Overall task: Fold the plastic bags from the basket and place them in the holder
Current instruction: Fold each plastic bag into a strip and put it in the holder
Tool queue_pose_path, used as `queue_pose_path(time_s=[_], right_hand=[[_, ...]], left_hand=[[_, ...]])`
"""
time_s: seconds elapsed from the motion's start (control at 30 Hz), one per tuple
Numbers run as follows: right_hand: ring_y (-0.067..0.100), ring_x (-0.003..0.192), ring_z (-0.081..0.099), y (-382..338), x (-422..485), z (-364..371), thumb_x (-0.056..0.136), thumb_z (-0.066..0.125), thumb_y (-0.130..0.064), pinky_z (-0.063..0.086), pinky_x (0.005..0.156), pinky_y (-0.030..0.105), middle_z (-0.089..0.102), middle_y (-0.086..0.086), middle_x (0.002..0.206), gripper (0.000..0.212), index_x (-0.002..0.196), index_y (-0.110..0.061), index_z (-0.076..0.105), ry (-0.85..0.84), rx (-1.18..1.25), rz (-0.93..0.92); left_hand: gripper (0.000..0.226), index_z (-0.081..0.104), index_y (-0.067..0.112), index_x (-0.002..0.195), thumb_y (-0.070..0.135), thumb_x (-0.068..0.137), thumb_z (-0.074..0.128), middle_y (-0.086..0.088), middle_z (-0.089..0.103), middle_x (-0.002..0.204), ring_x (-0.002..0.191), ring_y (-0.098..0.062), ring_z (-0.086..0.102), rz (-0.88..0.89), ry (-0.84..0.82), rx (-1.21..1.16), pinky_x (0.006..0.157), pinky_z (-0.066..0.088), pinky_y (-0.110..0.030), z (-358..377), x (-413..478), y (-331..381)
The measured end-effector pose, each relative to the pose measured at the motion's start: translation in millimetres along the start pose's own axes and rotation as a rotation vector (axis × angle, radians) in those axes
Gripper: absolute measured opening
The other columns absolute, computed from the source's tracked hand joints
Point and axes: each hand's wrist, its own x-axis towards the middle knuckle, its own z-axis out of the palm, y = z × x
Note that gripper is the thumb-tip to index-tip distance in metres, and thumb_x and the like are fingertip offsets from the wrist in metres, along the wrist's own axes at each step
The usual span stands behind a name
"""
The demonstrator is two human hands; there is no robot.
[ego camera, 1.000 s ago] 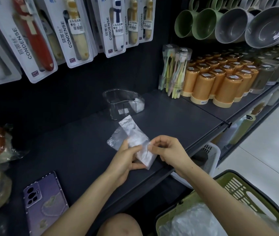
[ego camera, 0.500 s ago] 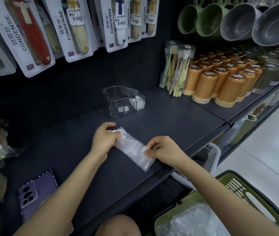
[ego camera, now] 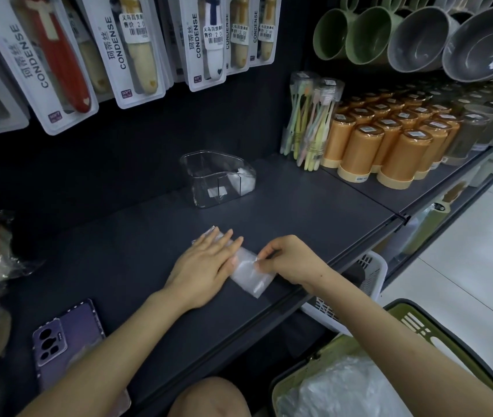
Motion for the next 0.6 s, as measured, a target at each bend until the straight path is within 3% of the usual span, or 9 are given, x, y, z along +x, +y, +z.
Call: queue_pose_path(time_s=[0.07,0.1,0.17,0.23,0.3,0.37,0.43,0.53,0.6], right_hand=[[-0.001,0.042,0.046,0.4,-5.5,-5.9,0.087,0.066,-0.013,0.035,0.043,0.015,0.057,-0.005,0.066,0.002,0.088,-0.012,0.068,0.028,0.076,0.016],[0.001,0.047,0.050,3.0,-7.8,-7.9,0.088,0.065,-0.018,0.038,0.048,0.018,0.061,-0.004,0.072,0.008,0.094,-0.014,0.069,0.097,0.055,0.006],[0.010,0.072,0.061,9.7,-11.1,-5.4,0.092,0.060,-0.027,0.042,0.064,0.022,0.068,-0.005,0.091,0.020,0.106,-0.017,0.069,0.382,-0.223,-0.101],[0.021,0.082,0.066,15.6,-14.7,6.1,0.090,0.050,-0.030,0.046,0.068,0.025,0.071,-0.002,0.098,0.030,0.106,-0.016,0.072,0.638,-0.506,-0.331],[0.026,0.088,0.070,25.3,-13.9,21.0,0.086,0.043,-0.030,0.055,0.074,0.032,0.073,0.003,0.103,0.040,0.105,-0.012,0.073,0.593,-0.661,-0.503],[0.028,0.107,0.066,43.2,-8.9,31.6,0.093,0.033,-0.033,0.050,0.091,0.046,0.070,0.006,0.116,0.048,0.114,-0.010,0.070,0.456,-0.832,-0.510],[0.028,0.121,0.058,55.4,-6.3,33.3,0.103,0.015,-0.037,0.035,0.102,0.051,0.063,0.006,0.128,0.060,0.125,-0.010,0.064,0.352,-0.896,-0.444],[0.027,0.129,0.051,58.7,-5.7,34.3,0.103,0.001,-0.042,0.023,0.106,0.051,0.057,0.005,0.136,0.072,0.131,-0.009,0.058,0.307,-0.911,-0.403],[0.027,0.129,0.051,56.5,-6.3,34.6,0.103,0.001,-0.041,0.023,0.106,0.052,0.057,0.005,0.136,0.072,0.131,-0.009,0.058,0.303,-0.906,-0.380]], left_hand=[[0.104,0.010,0.033,0.153,0.075,0.065,-0.030,0.009,0.005,0.161,0.148,-0.012,-0.006,-0.074,-0.002,0.031,0.110,-0.015,-0.019,-0.9,0.5,10.6],[0.100,0.010,0.032,0.153,0.070,0.068,-0.026,0.007,0.005,0.161,0.149,-0.014,-0.005,-0.107,0.012,0.050,0.109,-0.015,-0.020,-0.9,-0.3,18.0],[0.090,0.011,0.030,0.154,0.056,0.074,-0.023,0.004,0.005,0.162,0.149,-0.018,-0.004,-0.179,0.064,0.093,0.113,-0.013,-0.024,2.6,-2.5,33.3],[0.068,0.010,0.028,0.154,0.050,0.093,-0.010,0.001,0.005,0.162,0.150,-0.021,-0.003,-0.267,0.075,0.134,0.118,-0.007,-0.030,8.8,-2.4,43.5],[0.052,0.011,0.027,0.154,0.040,0.104,0.008,0.000,0.005,0.163,0.150,-0.022,-0.002,-0.321,0.068,0.136,0.121,-0.003,-0.033,12.1,-0.5,51.0],[0.050,0.009,0.027,0.154,0.038,0.105,0.012,0.000,0.004,0.163,0.150,-0.021,-0.002,-0.329,0.047,0.123,0.120,-0.002,-0.033,10.5,1.4,51.9],[0.054,0.008,0.028,0.154,0.043,0.103,0.005,0.000,0.004,0.163,0.150,-0.019,-0.002,-0.317,0.019,0.146,0.120,-0.004,-0.033,9.1,1.9,44.3],[0.085,0.012,0.024,0.154,0.052,0.081,-0.019,-0.001,0.009,0.162,0.150,-0.021,0.002,-0.261,0.038,0.175,0.118,-0.009,-0.036,0.0,1.4,21.5],[0.081,0.028,0.016,0.151,0.052,0.089,-0.010,-0.003,0.024,0.158,0.148,-0.023,0.014,-0.110,0.121,0.192,0.119,-0.005,-0.033,-7.5,1.1,13.1]])
